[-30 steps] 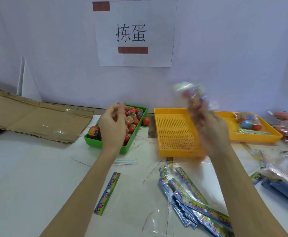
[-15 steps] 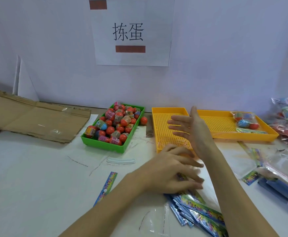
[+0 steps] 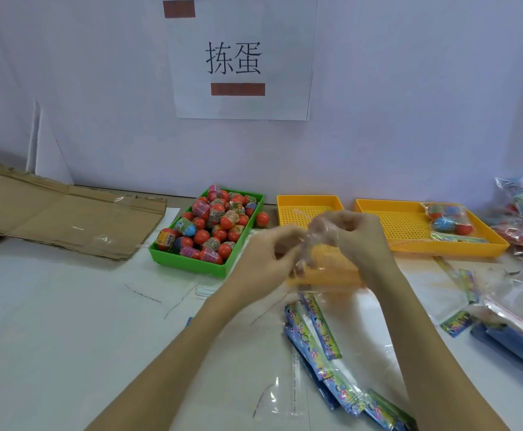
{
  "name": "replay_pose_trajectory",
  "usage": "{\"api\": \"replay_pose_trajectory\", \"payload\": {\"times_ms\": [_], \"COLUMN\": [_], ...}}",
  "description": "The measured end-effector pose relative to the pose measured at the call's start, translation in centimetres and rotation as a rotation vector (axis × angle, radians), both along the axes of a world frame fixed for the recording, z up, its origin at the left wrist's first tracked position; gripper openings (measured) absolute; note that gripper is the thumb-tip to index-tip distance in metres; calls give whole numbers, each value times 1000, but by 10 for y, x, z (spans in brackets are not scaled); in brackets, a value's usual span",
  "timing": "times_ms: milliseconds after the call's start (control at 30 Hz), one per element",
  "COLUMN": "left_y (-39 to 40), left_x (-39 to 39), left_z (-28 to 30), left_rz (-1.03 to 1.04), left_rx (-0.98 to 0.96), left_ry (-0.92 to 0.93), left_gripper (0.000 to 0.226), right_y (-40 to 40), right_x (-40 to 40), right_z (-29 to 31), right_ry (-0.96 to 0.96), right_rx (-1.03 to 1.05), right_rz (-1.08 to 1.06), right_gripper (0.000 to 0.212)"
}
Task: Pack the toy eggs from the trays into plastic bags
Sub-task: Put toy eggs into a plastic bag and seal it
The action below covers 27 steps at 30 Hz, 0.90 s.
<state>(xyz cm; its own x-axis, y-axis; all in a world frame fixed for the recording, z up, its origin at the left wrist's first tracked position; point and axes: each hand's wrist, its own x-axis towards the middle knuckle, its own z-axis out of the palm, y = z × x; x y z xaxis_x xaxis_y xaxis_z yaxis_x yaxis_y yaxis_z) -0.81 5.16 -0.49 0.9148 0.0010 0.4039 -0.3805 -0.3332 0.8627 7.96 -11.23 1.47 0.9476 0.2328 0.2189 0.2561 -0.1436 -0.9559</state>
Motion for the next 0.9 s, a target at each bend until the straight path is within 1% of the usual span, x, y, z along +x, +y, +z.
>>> {"api": "replay_pose_trajectory", "payload": {"times_ms": [100,167,233,300,333,400,467,533,633,767,833,867,900], "left_y": [11,15,18,19,19,18,17,16,13,11,14,15,17], "left_x": [4,7,9,10,10,9,7,7,7,5,5,4,5], "left_z": [3,1,0,1,2,5,7,7,5,5,6,6,5], "left_rz": [102,182,246,247,220,136,63,40,83,144,168,194,250], "left_rx": [-273,-367,-437,-523,-574,-668,-688,-674,-685,-689,-676,-680,-646], "left_ry": [64,77,74,84,99,149,212,259,275,220,212,213,210], "left_gripper": [32,36,31,29,33,39,40,37,35,38,46,50,52], "right_y": [4,6,6,8,10,14,18,19,18,17,15,13,11], "right_x": [-2,-2,-3,-4,-5,-8,-10,-10,-8,-7,-6,-5,-3], "right_z": [0,0,0,-1,-2,-3,-4,-4,-4,-3,-3,-3,-3], "right_ry": [-55,-141,-217,-267,-288,-327,-333,-332,-281,-253,-220,-210,-211], "right_rx": [-93,-182,-214,-213,-212,-231,-236,-234,-187,-166,-157,-155,-160], "right_rz": [-31,-75,-88,-64,-46,-9,17,9,50,110,159,147,91], "right_gripper": [21,18,12,9,6,10,9,9,7,8,11,11,12]}}
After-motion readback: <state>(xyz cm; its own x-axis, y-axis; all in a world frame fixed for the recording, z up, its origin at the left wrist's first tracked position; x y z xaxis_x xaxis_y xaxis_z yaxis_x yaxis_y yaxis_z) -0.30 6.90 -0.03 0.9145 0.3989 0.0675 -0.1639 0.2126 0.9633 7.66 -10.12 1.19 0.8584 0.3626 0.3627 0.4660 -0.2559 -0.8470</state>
